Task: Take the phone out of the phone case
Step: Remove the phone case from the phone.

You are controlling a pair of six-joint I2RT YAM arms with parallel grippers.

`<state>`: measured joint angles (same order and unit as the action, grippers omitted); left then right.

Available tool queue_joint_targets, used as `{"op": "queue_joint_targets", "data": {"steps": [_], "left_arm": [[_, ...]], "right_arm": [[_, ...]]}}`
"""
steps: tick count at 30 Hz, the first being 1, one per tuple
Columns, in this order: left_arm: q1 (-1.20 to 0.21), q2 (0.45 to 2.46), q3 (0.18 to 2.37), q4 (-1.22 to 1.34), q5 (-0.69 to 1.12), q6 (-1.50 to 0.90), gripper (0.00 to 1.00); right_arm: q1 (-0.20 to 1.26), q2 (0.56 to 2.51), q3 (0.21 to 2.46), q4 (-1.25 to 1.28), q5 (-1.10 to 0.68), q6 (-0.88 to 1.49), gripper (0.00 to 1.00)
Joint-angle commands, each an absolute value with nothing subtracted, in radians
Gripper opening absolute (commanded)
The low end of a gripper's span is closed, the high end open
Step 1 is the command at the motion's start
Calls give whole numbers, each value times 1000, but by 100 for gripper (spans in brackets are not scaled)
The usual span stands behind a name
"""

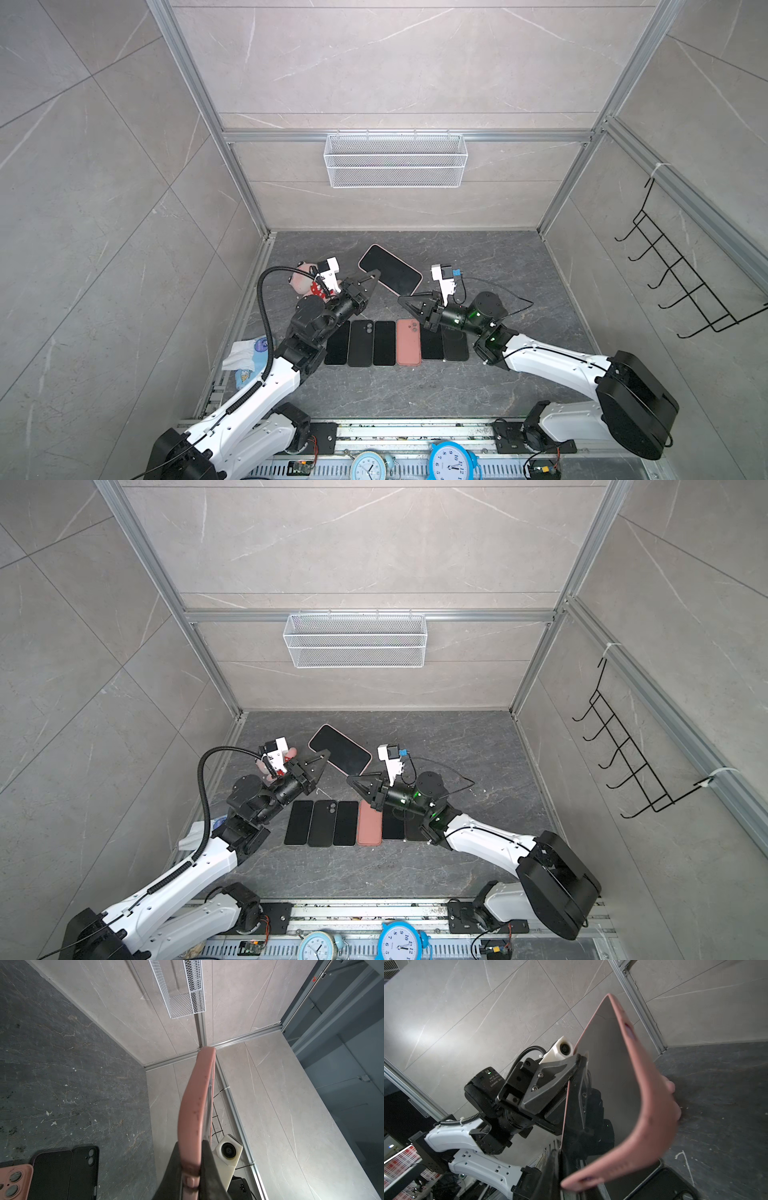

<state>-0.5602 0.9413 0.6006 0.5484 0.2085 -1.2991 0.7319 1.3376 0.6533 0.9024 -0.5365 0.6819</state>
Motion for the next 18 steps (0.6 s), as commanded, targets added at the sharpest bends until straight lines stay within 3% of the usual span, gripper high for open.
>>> {"op": "queue_joint_targets", "data": {"steps": [1, 18], "left_arm": [[-560, 934, 688, 542, 243, -1294, 0], [-560, 938, 755, 471, 285, -1251, 0]], "right_arm": [[733, 1326, 631, 766, -497, 473, 0], [734, 1334, 661, 671, -477, 369, 6]]}}
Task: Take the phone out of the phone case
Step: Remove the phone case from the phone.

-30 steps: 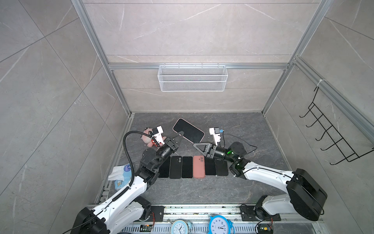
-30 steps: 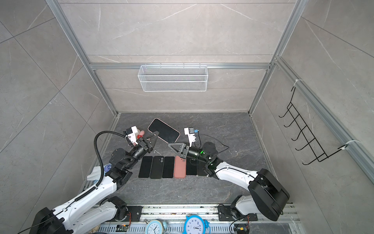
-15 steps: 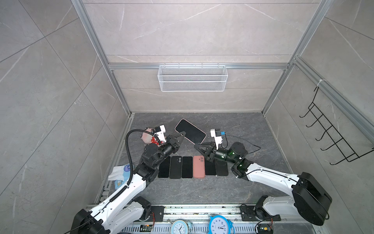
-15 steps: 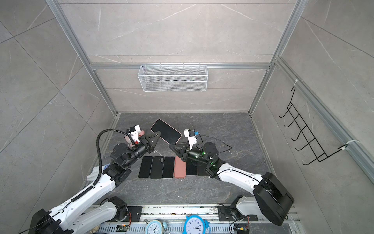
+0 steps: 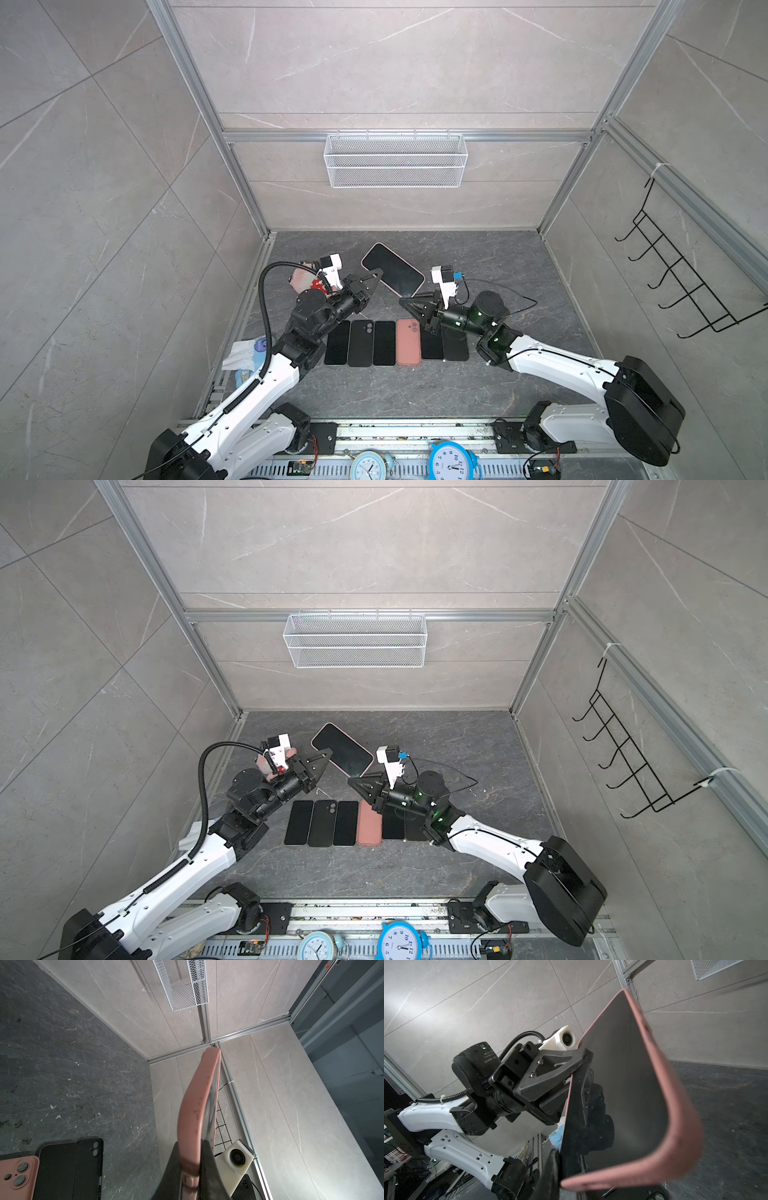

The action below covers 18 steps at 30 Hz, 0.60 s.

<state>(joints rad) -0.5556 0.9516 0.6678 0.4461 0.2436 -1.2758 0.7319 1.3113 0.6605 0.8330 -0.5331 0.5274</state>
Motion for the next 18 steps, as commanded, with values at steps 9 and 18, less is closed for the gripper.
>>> {"op": "queue_joint_targets", "data": {"steps": [9, 18], "left_arm": [[-560, 941, 771, 460, 291, -1246, 0], [-559, 951, 793, 448, 299, -1244, 0]], "right_arm": [[732, 1321, 661, 626, -417, 334, 17], [733, 1289, 656, 541, -300, 289, 29]]}}
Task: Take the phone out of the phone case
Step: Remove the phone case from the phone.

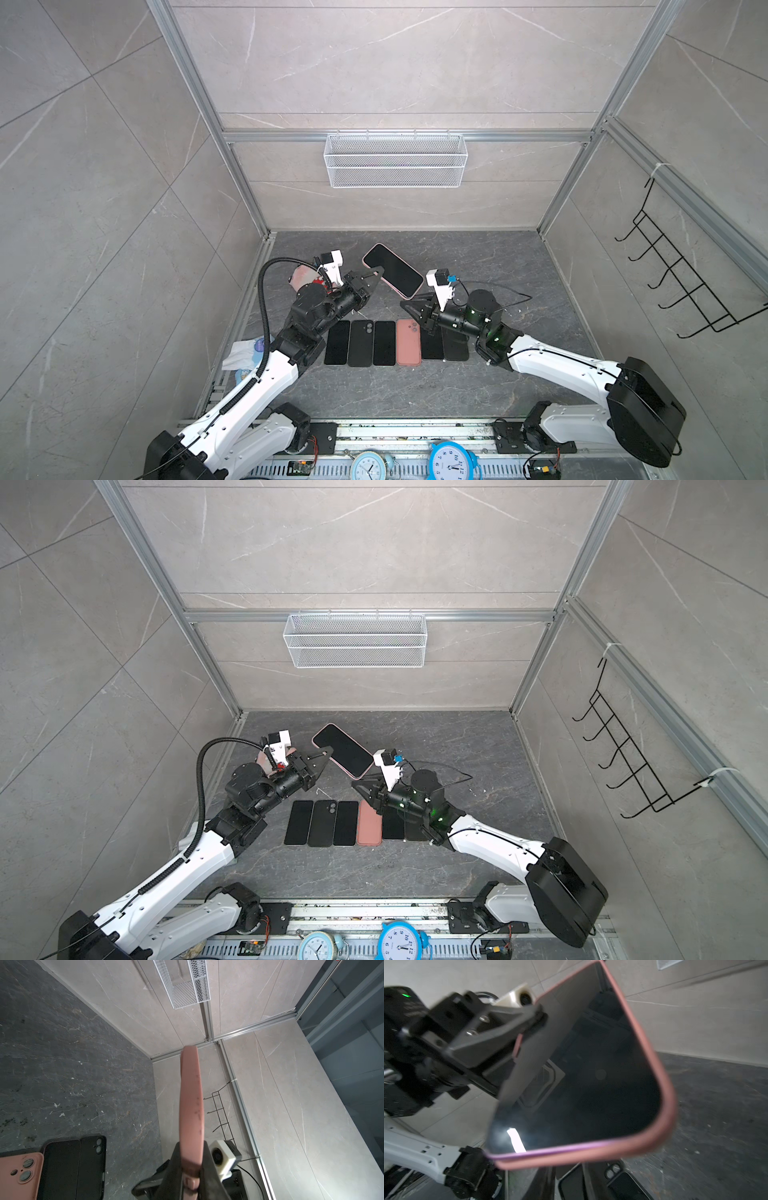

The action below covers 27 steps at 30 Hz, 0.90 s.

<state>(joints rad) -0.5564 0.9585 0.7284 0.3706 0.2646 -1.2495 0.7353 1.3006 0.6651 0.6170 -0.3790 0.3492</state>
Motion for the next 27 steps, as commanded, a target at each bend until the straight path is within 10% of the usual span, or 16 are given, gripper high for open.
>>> {"op": "queue_joint_targets", "data": {"steps": [1, 10, 27], "left_arm": [[-560, 952, 792, 448, 299, -1243, 0], [-483, 928, 886, 227, 466, -1041, 0], [-393, 1026, 1139, -229, 1077, -203, 0]], "right_arm": [[733, 1281, 652, 538, -295, 288, 31], [662, 1118, 603, 381, -415, 281, 55], [653, 1035, 913, -243, -717, -49, 52]]}}
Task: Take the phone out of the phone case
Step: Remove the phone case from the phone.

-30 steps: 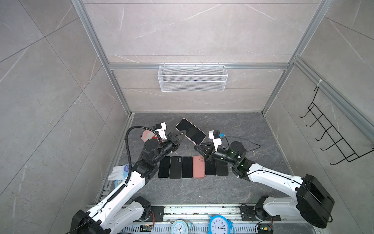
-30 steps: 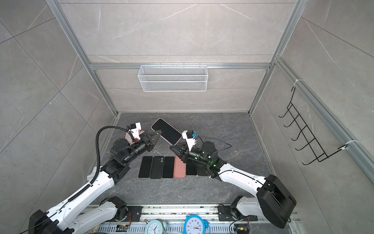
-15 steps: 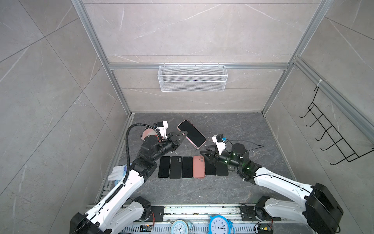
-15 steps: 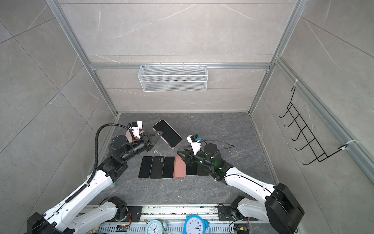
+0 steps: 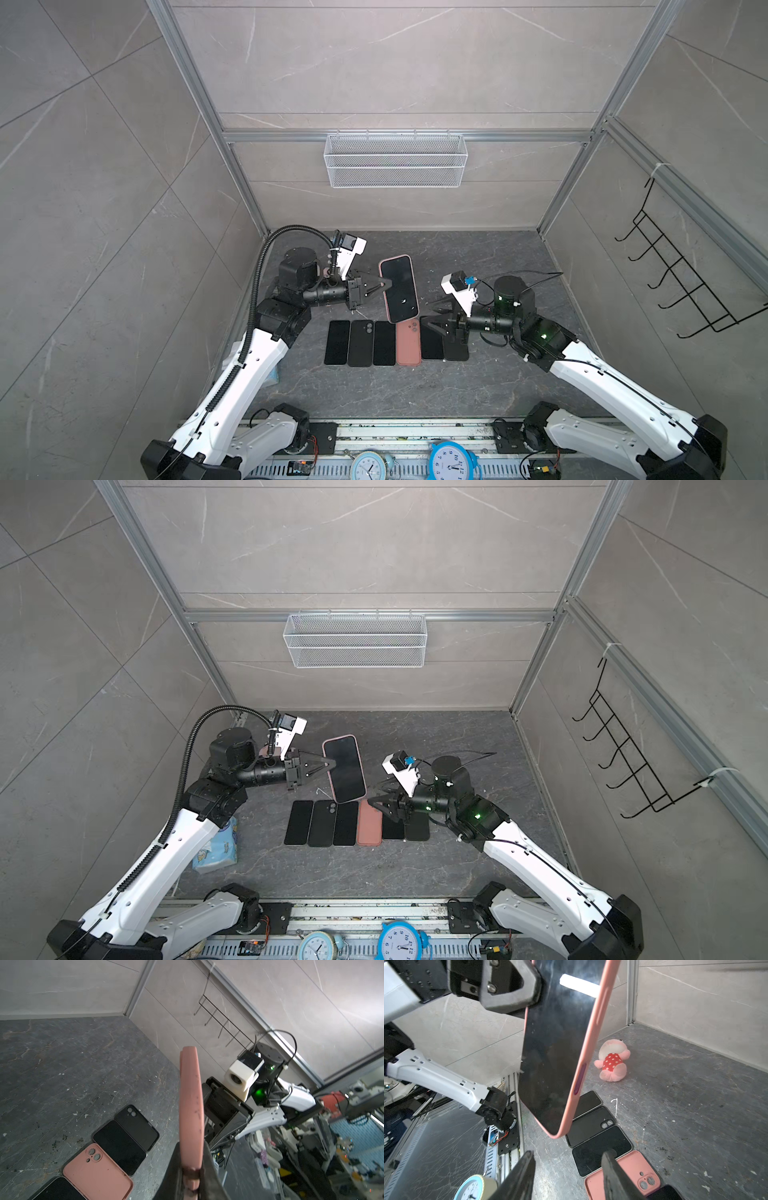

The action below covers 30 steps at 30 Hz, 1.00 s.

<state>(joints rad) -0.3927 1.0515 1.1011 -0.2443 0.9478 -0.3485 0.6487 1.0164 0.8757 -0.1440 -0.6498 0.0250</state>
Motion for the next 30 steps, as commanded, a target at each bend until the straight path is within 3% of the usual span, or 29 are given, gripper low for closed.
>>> {"op": "queue_joint_targets", "data": {"steps": [1, 4, 11, 30], "left_arm": [[-393, 1026, 1135, -220, 1096, -200, 0], [-394, 1020, 1119, -186, 1117, -201, 0], [-394, 1014, 1108, -170, 1123, -197, 0], [-395, 1011, 1089, -166, 1130, -194, 0]], "right_arm": [[653, 1049, 926, -269, -722, -65, 51], [657, 1073, 938, -275, -751, -89, 47], [699, 1088, 946, -230, -820, -125, 47], [707, 1131, 982, -210, -796, -133, 43]]}}
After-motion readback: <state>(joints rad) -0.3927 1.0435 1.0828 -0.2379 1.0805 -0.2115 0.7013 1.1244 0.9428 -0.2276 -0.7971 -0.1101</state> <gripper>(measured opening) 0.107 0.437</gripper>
